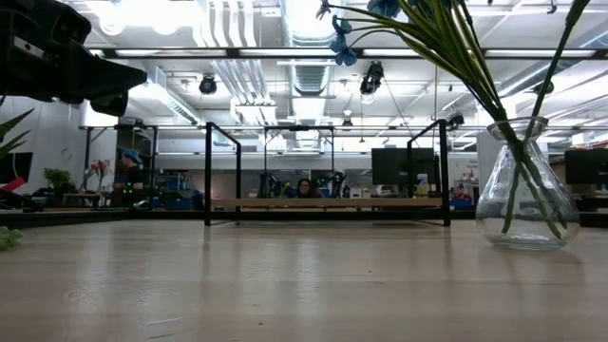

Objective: Pick and place flowers into a vace then onto a shelf
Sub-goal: Put the purple flowers into the right transparent vase

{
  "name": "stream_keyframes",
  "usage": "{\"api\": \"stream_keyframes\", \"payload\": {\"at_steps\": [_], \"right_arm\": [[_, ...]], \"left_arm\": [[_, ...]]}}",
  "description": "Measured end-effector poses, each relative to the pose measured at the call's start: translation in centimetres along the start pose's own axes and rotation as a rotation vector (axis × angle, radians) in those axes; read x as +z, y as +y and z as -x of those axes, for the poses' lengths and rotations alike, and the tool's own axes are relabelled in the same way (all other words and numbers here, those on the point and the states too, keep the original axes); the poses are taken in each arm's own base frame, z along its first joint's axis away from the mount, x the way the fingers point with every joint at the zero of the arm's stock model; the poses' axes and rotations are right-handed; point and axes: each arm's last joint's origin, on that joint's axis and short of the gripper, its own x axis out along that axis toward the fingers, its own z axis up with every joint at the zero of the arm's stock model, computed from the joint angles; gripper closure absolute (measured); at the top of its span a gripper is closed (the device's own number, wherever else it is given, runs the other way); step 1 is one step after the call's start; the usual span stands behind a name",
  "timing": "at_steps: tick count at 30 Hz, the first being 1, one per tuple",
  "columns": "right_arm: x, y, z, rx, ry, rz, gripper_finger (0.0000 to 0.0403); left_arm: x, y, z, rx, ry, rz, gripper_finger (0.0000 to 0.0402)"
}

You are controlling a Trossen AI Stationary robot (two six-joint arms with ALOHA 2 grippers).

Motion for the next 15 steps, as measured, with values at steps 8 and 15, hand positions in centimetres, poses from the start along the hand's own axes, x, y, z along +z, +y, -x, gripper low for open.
{"api": "stream_keyframes", "payload": {"at_steps": [8, 15], "right_arm": [[-4.5, 0.5, 1.4, -0.186, -0.052, -0.191, 0.0390], [-8.0, 1.8, 2.6, -0.242, -0.155, -0.329, 0.0390]], "left_arm": [[0.1, 0.0, 0.0, 0.000, -0.007, 0.001, 0.0402], [0.1, 0.0, 0.0, 0.001, -0.006, 0.001, 0.0402]]}}
